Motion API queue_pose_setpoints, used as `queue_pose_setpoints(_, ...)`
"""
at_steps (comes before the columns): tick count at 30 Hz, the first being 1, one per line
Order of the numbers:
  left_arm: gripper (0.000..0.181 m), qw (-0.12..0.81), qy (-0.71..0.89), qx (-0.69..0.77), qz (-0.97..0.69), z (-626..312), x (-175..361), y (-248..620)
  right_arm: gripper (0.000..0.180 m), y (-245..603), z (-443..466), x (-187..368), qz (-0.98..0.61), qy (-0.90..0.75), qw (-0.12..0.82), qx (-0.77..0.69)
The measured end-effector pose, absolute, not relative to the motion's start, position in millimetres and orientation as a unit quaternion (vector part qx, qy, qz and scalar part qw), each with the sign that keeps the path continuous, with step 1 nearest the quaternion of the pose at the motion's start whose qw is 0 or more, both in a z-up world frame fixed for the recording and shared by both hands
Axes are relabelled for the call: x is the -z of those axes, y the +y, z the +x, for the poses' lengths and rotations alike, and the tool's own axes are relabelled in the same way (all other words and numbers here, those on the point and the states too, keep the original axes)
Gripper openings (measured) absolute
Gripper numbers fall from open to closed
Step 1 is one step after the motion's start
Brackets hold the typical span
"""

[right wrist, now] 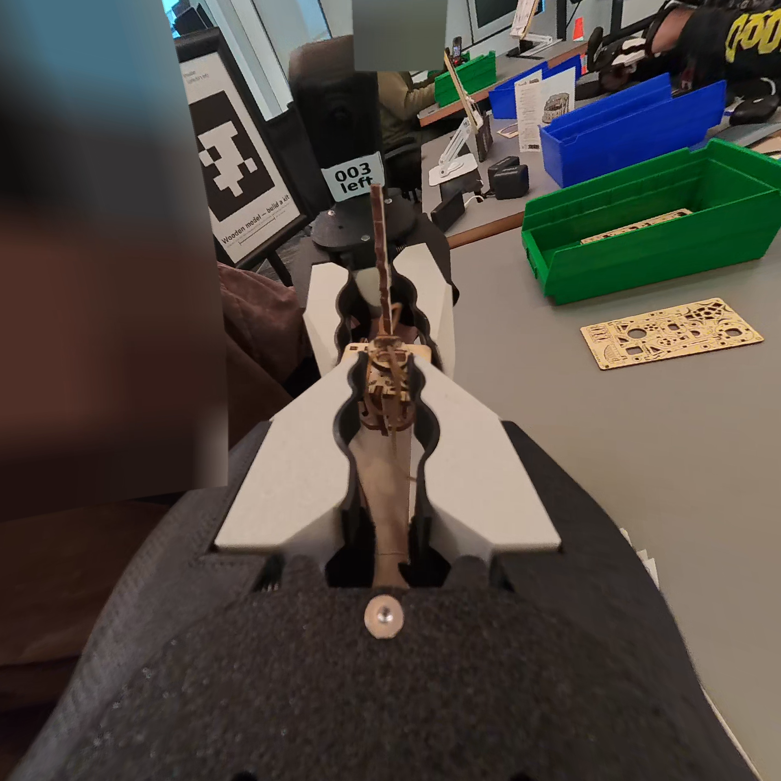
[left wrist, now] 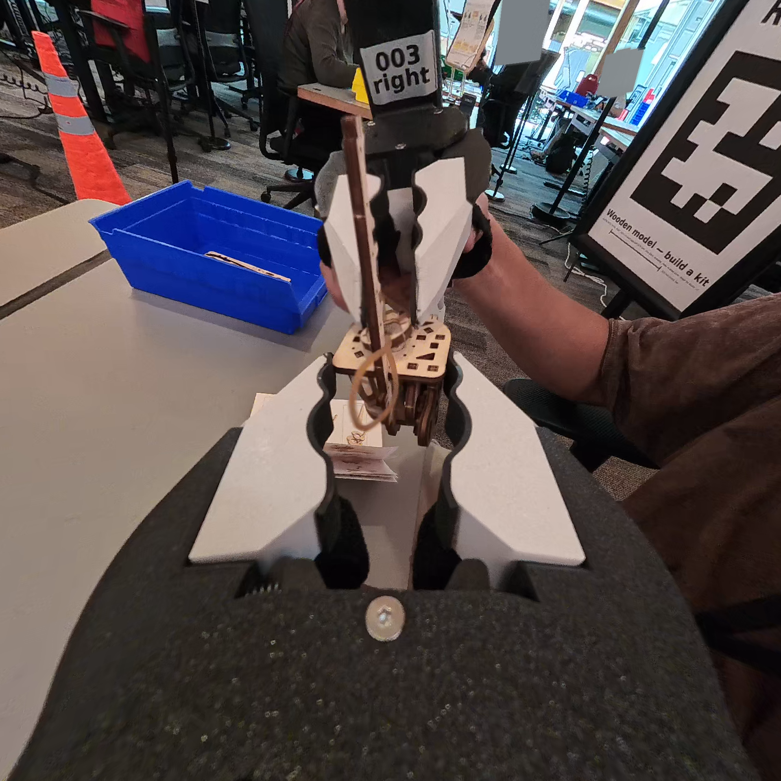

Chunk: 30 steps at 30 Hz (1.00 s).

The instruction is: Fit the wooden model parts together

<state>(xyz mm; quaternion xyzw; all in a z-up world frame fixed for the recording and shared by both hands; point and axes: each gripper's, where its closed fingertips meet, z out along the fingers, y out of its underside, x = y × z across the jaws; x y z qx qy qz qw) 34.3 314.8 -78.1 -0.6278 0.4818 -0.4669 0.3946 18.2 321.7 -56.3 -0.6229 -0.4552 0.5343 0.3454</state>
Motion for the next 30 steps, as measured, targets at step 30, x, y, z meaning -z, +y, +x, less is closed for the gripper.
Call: queue_pose_setpoints(30, 0.049, 0.390, 0.480, 0.461, -0.637, 33.7, 79.5, 316.3, 0.001, 321.0, 23.7, 51.2, -0.622, -0.476, 0.370, -0.499)
